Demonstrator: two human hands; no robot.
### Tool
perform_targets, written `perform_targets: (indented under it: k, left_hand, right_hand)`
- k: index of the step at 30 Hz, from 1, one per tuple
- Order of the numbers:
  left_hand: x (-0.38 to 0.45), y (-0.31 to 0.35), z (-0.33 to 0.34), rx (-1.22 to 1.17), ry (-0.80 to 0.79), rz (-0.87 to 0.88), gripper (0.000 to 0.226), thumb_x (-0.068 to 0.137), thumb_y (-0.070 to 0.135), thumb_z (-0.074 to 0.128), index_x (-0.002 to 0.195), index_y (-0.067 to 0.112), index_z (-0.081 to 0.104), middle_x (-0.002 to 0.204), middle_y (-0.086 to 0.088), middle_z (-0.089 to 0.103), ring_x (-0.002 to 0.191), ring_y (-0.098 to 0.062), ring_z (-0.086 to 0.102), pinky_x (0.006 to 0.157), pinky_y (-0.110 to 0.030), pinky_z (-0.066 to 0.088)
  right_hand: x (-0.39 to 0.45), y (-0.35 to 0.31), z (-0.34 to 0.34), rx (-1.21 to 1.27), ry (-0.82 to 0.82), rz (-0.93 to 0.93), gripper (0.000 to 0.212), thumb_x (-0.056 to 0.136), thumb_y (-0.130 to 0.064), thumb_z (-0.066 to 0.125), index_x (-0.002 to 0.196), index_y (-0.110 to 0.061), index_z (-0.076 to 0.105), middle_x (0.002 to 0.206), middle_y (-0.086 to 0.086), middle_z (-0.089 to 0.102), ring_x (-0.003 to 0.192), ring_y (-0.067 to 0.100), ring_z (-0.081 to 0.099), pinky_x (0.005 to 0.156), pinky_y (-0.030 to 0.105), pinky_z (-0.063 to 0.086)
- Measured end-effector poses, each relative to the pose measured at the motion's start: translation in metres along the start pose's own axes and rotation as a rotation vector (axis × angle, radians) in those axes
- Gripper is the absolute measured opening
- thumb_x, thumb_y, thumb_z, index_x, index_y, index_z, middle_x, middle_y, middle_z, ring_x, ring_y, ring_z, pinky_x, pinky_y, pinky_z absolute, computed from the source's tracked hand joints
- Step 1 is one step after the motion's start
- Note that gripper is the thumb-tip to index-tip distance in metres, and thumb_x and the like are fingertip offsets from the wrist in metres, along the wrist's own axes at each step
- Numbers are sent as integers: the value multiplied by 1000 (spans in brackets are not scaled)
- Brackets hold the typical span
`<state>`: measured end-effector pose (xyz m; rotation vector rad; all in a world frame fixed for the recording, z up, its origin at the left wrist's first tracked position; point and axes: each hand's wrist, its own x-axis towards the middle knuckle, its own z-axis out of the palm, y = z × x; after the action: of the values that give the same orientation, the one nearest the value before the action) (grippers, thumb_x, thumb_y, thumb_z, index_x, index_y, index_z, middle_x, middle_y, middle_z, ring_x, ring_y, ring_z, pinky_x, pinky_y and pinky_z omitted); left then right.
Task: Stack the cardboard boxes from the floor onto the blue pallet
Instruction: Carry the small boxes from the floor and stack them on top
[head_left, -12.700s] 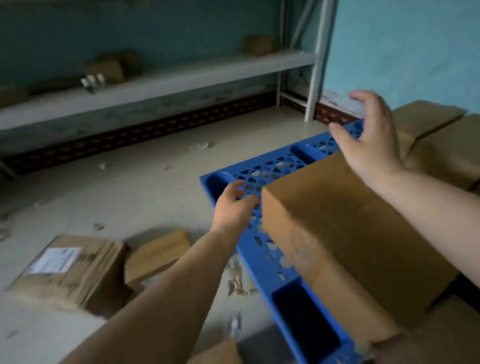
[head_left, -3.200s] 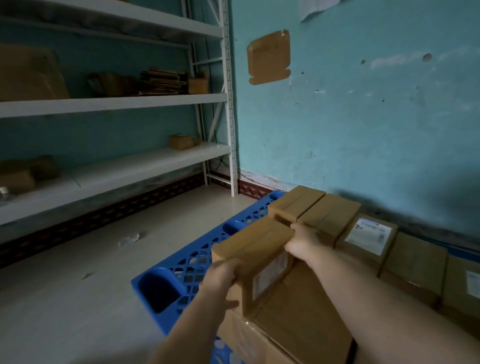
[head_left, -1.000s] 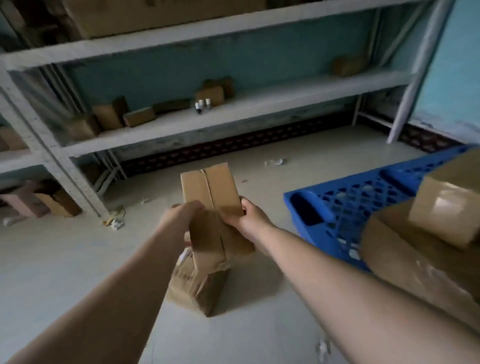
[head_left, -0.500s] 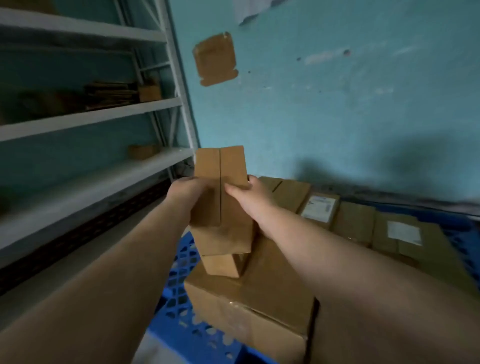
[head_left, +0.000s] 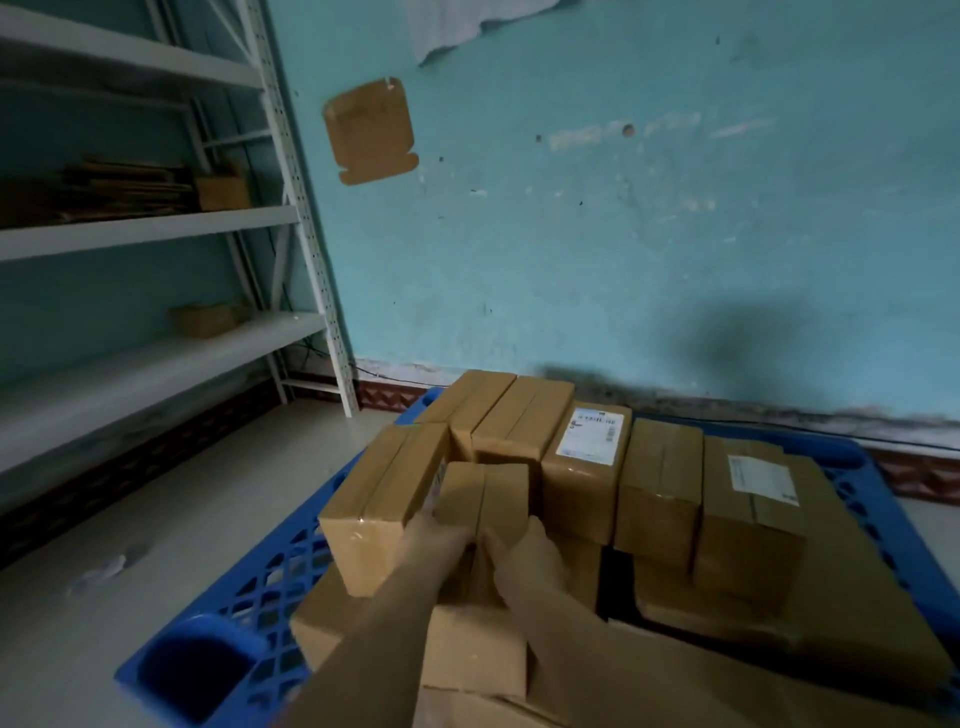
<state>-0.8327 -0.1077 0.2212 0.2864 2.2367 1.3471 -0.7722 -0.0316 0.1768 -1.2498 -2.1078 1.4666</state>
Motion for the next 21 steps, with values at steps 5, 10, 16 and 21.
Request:
perform_targets:
  k: [5,10,16,21]
  left_hand:
    - [18,14,-19,-20,68,161,35,85,18,58,119,14,53,106,-6,57,110,-27,52,94,-35,39]
    - [24,3,-49,-137,100,273,28,83,16,58,111,14,57,90,4,59,92,-22,59,88,-37,50]
    - [-8,-38,-166,-392,368,297,40,84,10,59,124,10,52,100,-3,61,83,-10,56,84,-29,41]
    - [-129,-143,-337,-315,809,183,47,83,15,62,129,17,49,117,-10,57,93,-21,58,70,-17,43]
  right_hand:
    - [21,-16,8,-56,141,-7,52,88,-41,51,130,-15,36,123,11,49,110,32,50,91,47,46]
    - [25,-34,9,-167,274,-59,63,85,-40,58,137,-14,33,138,12,38,124,34,36,98,49,34]
    - [-18,-103,44,-256,392,-843,54,76,-42,64,124,-21,51,138,6,41,126,29,36,97,39,22]
    - [-142,-164,182,-223,-118,-1301,68,71,-45,70,126,-11,50,134,13,45,124,33,40,98,48,32]
